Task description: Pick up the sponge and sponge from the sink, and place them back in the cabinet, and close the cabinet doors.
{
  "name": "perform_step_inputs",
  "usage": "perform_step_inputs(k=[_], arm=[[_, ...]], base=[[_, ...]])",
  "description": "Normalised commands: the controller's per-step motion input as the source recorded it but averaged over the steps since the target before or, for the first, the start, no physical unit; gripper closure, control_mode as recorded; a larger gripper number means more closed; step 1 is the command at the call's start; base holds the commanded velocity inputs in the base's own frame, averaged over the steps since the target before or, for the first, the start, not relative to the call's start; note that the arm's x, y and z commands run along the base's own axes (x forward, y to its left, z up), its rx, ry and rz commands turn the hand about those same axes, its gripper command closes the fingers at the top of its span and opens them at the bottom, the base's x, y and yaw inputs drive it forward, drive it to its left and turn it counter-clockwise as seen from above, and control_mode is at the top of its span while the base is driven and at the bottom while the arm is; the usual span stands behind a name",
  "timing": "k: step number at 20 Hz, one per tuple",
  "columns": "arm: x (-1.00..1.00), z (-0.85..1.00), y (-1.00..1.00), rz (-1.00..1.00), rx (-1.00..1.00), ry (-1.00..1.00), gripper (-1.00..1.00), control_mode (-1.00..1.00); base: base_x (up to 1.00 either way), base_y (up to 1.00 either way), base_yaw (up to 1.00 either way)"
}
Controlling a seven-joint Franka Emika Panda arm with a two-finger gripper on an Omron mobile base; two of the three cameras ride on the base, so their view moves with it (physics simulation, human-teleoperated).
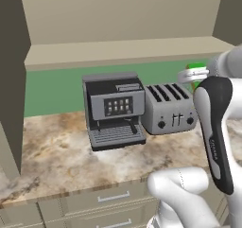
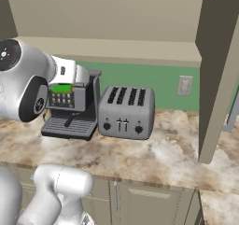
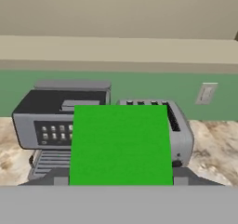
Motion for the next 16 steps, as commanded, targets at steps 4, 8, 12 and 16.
perform_step_inputs(k=[4, 8, 12, 16], arm=[[0.17, 0.22, 0.00, 0.00, 0.00, -0.02, 1.00, -1.00], [0.24, 0.23, 0.00, 0.00, 0.00, 0.00, 1.00, -1.00], [0.20, 0.12, 0.00, 0.00, 0.00, -0.02, 1.00, -1.00], [0.24, 0.04, 0.00, 0.00, 0.00, -0.04, 1.00, -1.00]], base=[[0.00, 0.00, 0.00], [0.00, 0.00, 0.00], [0.00, 0.00, 0.00], [0.00, 0.00, 0.00]])
